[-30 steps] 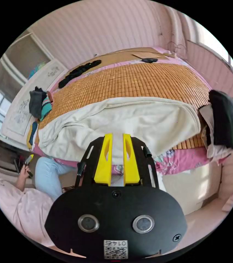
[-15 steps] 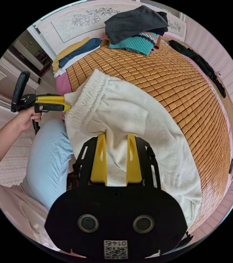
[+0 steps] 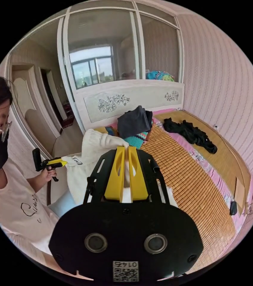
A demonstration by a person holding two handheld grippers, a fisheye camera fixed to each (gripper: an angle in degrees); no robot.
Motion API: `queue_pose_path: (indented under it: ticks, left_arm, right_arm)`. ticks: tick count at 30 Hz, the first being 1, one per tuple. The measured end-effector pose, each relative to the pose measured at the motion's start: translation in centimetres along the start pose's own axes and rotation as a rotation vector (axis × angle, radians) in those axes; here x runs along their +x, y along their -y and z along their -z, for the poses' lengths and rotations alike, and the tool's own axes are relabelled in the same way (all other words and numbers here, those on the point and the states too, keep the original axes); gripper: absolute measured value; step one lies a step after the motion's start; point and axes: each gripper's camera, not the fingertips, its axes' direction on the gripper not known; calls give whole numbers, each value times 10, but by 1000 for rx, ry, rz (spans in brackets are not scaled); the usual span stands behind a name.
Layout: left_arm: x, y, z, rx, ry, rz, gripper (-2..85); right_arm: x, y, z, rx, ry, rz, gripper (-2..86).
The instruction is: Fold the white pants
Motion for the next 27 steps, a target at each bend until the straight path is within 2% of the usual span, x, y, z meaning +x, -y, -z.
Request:
queue_pose_path:
  ticks: [3,5,7,8,10,12,15,17,18,20,23,27]
  left_arm:
    - [-37,12,8,7,233,56,27]
    - [-69,8,-2,-51,423,99,43]
    - [-114,-6,-12,-156,570,240,49]
    - [-121,-11,-12,-168,583,263,49]
    - [-130,-26,-8,-181,466,284,50]
    - [-118,-32,-13,-196,402,220,50]
    - [-89,-40,-44,-302,347,97,48]
    - [-70,-41,-72,-343,300,14,49]
    - [-57,-39,-92,-356,297,-47,50]
    - [-41,-33,-123,-359,318,-121,51]
    - [-26,-15,-174,-352,312,-175,58]
    - [-16,14,-251,-456,144,-136,91]
  right_arm:
    - [-12,90,-124,-216,-44,141,21]
    - [-8,110,-239,-361,34,51,60]
    - [-4,95,-285,-433,56,-34,70]
    - [-2,77,-286,-376,97,-75,77]
    - [7,40,-269,-308,164,-91,87]
    - [27,-14,-240,-281,157,-116,100]
    - [73,-132,-177,-323,-28,-223,107]
    - [114,-236,-117,-414,-231,-407,108]
    - [123,-261,-99,-427,-268,-470,108]
    - [153,-357,-30,-443,-376,-750,110]
    - [170,-443,34,-407,-431,-1010,113]
    - [189,-496,61,-355,-425,-1135,127]
